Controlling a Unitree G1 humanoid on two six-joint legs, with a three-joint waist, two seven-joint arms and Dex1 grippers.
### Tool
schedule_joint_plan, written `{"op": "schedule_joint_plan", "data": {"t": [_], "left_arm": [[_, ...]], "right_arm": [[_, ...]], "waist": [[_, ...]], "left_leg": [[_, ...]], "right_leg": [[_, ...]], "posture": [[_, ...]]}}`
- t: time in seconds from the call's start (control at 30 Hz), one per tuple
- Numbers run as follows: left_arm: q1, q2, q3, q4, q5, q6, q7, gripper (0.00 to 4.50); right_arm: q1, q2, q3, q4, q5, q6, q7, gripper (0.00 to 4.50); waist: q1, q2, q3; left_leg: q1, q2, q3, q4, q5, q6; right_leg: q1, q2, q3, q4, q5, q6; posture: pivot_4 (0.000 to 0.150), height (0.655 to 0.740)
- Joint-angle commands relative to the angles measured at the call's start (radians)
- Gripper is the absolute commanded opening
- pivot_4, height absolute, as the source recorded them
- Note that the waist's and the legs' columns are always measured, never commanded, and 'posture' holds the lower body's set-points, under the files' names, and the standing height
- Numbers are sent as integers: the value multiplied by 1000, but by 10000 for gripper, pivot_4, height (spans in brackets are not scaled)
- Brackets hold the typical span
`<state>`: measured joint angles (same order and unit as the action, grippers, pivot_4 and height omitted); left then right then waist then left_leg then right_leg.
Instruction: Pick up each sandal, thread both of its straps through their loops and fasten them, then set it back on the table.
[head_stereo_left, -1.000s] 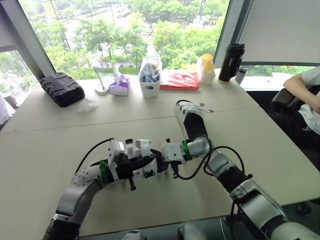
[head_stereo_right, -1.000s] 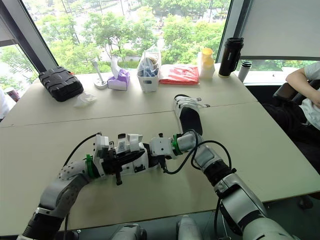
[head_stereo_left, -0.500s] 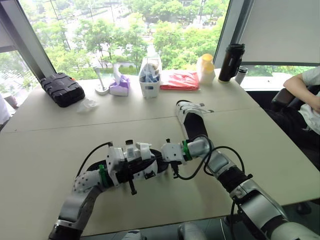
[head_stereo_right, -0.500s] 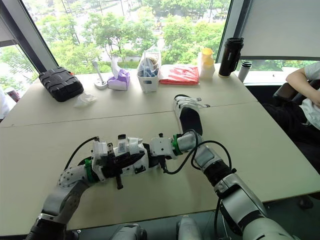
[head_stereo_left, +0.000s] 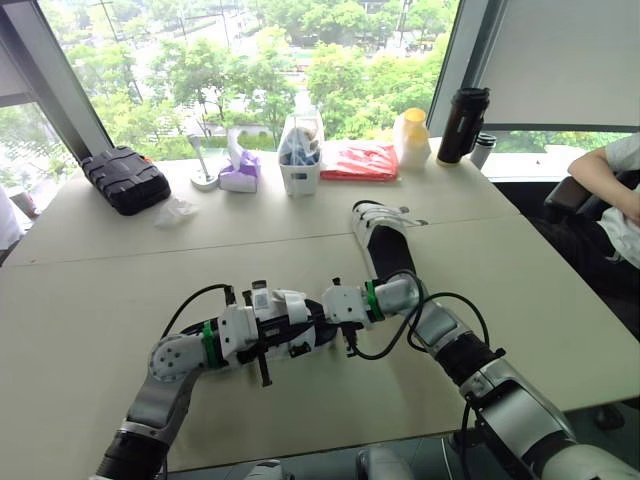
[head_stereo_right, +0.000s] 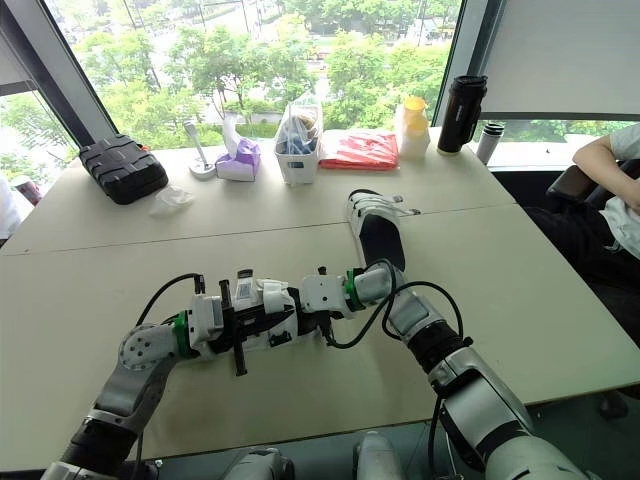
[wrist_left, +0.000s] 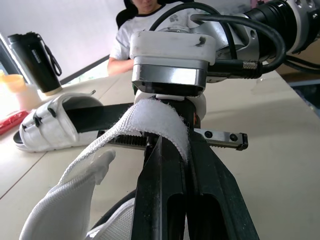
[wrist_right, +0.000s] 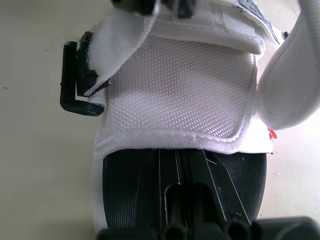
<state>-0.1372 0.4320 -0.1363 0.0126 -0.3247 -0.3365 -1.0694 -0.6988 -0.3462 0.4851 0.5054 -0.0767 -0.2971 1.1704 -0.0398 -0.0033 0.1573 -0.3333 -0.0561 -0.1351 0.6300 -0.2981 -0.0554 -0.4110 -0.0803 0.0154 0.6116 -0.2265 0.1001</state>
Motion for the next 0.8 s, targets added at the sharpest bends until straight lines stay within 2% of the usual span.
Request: {"op": "schedule_joint_plan", "data": {"t": [0.03, 0.33, 0.57, 0.8], "left_arm": [[9, 0, -26, 66, 55, -26, -1, 564], [-17, -16, -40, 93, 56, -70, 1, 564], [51, 31, -70, -18, -20, 53, -70, 564], [74, 78, -77, 2, 32, 39, -90, 564]], "right_arm": [[51, -17, 66, 47, -83, 45, 21, 0], [49, -16, 67, 47, -83, 47, 21, 0], [52, -20, 67, 43, -85, 46, 21, 0], [49, -19, 66, 49, -87, 44, 20, 0]], "waist": [[0, 0, 0], [2, 0, 0], [1, 0, 0], [0, 0, 0]], "left_leg": [[0, 0, 0, 0, 0, 0], [0, 0, 0, 0, 0, 0], [0, 0, 0, 0, 0, 0], [0, 0, 0, 0, 0, 0]], "right_leg": [[0, 0, 0, 0, 0, 0], [0, 0, 0, 0, 0, 0], [0, 0, 0, 0, 0, 1], [0, 0, 0, 0, -1, 1]], "posture": [[1500, 7400], [1500, 7400], [1500, 7400], [1500, 7400]]}}
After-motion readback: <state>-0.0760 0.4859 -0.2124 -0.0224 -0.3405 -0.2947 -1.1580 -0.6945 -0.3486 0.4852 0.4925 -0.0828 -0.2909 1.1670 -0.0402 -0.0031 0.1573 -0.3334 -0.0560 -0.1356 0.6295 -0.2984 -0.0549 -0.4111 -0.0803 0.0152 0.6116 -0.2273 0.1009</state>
